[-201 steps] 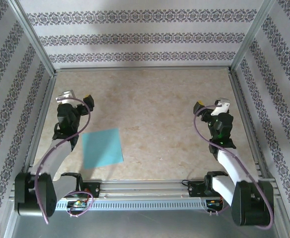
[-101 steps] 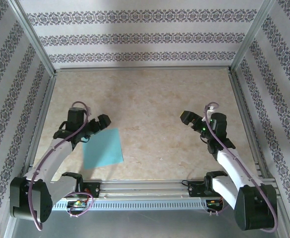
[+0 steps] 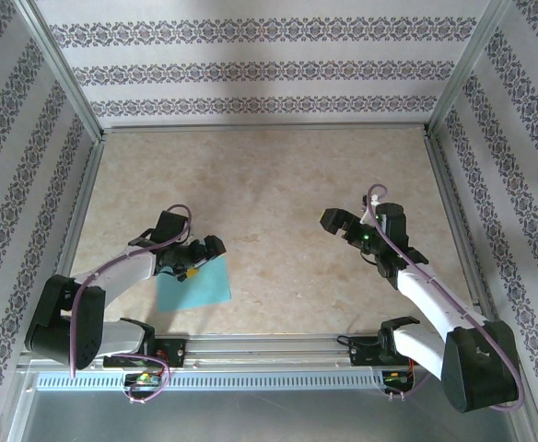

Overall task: Fold a paper plane with a square sheet of paper (fold left side to right side)
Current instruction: Move the square sheet of paper to the center of the table.

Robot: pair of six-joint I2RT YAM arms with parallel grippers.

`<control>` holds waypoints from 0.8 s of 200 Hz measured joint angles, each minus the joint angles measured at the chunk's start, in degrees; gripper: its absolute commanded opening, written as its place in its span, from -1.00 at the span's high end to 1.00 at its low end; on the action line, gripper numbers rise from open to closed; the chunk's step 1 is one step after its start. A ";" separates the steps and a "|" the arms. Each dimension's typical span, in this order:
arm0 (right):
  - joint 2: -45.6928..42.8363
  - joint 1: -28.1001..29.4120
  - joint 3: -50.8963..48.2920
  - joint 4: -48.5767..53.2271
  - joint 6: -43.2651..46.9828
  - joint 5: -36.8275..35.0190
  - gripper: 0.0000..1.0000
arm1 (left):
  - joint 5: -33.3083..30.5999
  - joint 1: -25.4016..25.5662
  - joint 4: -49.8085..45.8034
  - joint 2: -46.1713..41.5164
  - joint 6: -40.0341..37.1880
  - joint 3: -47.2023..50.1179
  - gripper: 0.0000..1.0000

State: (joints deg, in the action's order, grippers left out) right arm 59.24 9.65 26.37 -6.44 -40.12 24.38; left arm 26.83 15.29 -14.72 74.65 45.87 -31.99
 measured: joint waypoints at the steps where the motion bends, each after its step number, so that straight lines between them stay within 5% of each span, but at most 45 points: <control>1: -0.02 0.00 0.00 0.09 0.04 -0.02 -0.97 | -0.02 0.09 0.13 0.07 0.04 0.00 -1.00; 73: -2.23 -0.04 0.61 4.35 3.28 -2.14 -0.96 | 1.22 7.80 11.43 8.66 3.96 -3.58 -1.00; 160: -2.21 -0.98 2.62 10.19 4.15 -4.02 -0.97 | 2.27 15.87 17.33 25.64 9.27 -19.61 -1.00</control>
State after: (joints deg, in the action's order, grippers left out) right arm 57.04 8.67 28.99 3.75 -35.97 20.36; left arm 29.10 31.16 2.61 100.29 55.13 -51.59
